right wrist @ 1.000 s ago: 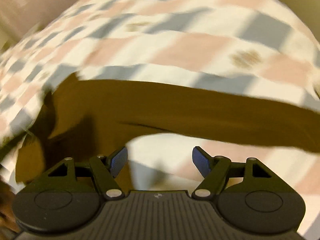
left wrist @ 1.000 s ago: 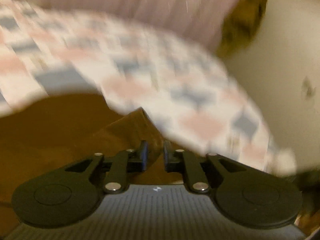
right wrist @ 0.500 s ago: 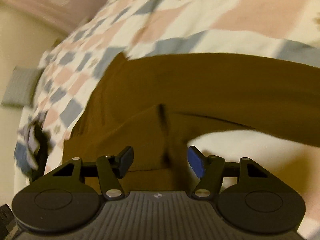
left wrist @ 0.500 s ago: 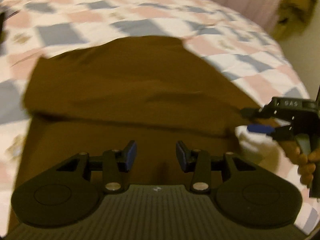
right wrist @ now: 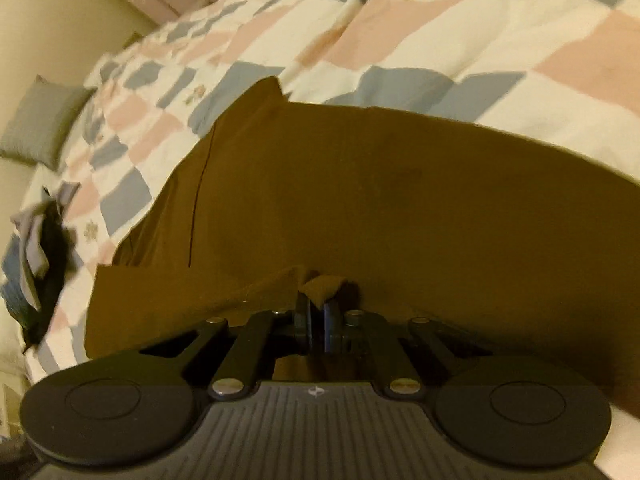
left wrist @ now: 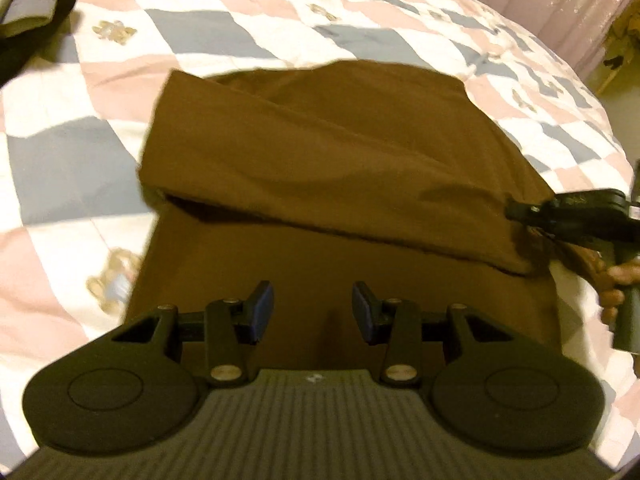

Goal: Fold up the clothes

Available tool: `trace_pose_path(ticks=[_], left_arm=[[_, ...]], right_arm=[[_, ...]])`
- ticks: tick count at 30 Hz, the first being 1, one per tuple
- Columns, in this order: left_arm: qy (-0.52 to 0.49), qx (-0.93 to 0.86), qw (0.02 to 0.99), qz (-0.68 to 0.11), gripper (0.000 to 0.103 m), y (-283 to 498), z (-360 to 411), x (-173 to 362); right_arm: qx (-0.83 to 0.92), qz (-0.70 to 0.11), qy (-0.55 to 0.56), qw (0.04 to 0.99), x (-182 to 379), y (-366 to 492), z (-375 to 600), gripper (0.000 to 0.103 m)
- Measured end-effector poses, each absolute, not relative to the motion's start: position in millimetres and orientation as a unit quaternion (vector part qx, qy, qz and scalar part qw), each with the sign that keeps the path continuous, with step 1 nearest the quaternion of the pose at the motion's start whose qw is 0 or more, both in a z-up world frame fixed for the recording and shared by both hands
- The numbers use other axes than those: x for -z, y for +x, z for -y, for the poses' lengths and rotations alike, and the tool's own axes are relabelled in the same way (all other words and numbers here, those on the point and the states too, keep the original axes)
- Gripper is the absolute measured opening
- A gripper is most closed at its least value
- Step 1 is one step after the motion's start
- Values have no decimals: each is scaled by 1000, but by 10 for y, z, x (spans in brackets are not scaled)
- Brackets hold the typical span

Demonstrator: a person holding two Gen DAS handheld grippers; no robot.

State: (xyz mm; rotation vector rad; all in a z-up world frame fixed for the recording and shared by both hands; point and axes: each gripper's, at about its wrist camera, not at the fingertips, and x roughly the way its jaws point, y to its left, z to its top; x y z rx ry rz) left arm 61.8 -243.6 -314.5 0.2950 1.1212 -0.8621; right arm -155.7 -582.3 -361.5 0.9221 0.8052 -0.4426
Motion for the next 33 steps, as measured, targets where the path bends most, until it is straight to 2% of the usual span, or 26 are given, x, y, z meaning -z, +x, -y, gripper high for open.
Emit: trace_pose_path(ticks=[6,16,20,22,26,30,33], left_arm=[[139,389,768,-490,37,963,2334,3049],[188,398,771,-460,35,1094,2384,3087],[218,407,772,-438,35,1126,2496,3110],[228,411,772,-428,35,1170,2554,3110],[132,416,772,-462,35,1646,2669,3047],[31,399,755,-520,37,2351,2880,3177],[23,393,743,-541,37,2717,3122,3290]], right_arm=[[269,-354,393,805,3039,-1806,5994,5],[324,-366,401,775,3042,-2131,6174,5],[303,-297,390,817,2691,-2126,6093,5],[305,-298,381,820,2626,-2139,6073,5],[337,-349,404,776,2906,-2263,6139,5],[347,-358,413,762,3038,-2355,6082,5],[349,-373,409,757,3064,-2383,6024,5]])
